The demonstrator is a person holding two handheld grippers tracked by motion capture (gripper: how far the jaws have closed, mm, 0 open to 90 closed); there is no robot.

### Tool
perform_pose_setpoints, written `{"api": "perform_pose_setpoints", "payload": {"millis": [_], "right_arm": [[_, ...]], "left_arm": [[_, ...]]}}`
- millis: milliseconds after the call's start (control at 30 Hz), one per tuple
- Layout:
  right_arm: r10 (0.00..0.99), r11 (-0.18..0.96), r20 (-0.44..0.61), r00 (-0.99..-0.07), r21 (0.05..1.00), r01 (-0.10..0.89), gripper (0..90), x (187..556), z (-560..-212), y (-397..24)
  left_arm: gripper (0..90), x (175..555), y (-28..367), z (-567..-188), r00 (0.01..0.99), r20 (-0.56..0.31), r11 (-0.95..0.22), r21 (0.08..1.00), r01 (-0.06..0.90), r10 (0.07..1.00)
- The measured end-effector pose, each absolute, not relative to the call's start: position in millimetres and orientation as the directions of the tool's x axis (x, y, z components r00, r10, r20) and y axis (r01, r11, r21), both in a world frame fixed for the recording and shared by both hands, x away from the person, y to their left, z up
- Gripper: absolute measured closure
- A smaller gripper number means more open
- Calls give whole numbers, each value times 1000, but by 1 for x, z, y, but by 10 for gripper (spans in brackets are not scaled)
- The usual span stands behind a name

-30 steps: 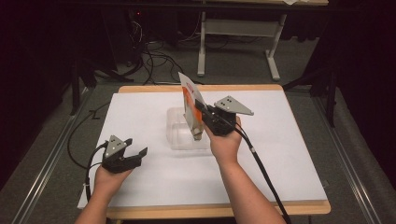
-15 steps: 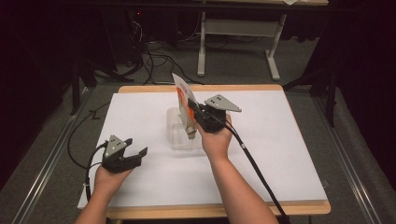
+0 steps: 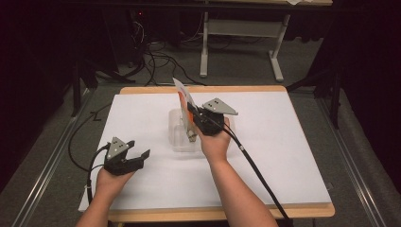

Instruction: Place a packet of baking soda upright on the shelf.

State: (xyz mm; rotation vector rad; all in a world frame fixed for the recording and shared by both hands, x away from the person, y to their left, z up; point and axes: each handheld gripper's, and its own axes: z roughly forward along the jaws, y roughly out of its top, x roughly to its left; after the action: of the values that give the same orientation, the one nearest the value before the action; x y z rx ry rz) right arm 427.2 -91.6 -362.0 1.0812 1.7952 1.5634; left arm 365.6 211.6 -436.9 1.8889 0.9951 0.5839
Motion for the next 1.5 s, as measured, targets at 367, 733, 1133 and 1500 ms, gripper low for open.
{"api": "perform_pose_setpoints", "payload": {"millis": [367,733,1133,1500], "right_arm": [[829,13,120,-546,972,233,900,429,-372,-86],[820,-1,139,-555,970,241,900,426,-379,-89],[820,10,142,-554,965,262,900,426,-384,-91],[820,38,125,-559,962,271,900,423,-393,-87]], "left_arm": [[297,366,211,-437,565,-2,-274,873,403,825],[298,366,210,-438,567,-2,-275,873,404,824],[297,366,211,-438,568,-1,-279,871,406,823],[297,367,211,-438,568,-1,-279,870,406,823]]}}
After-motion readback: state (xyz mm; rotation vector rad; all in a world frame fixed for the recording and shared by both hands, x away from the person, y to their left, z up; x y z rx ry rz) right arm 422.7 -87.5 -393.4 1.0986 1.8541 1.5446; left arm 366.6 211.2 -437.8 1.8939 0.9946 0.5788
